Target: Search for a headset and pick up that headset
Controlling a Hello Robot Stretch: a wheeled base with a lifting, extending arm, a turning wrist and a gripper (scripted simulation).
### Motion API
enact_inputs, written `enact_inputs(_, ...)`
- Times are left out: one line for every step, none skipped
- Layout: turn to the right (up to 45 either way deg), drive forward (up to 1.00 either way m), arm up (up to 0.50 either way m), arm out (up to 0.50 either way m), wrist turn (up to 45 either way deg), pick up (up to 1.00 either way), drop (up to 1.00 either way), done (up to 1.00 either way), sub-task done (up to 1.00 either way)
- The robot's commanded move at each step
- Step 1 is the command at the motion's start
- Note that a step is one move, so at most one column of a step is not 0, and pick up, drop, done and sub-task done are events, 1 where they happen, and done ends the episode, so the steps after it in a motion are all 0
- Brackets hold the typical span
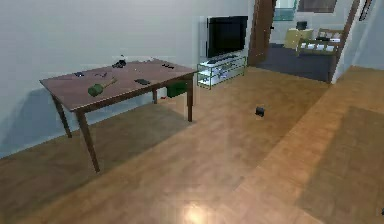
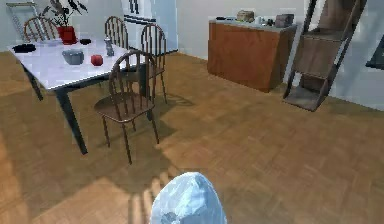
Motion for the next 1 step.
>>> enact_inputs(-21.0,0.0,0.0,0.0,0.0,0.0,0.0,0.0,0.0)
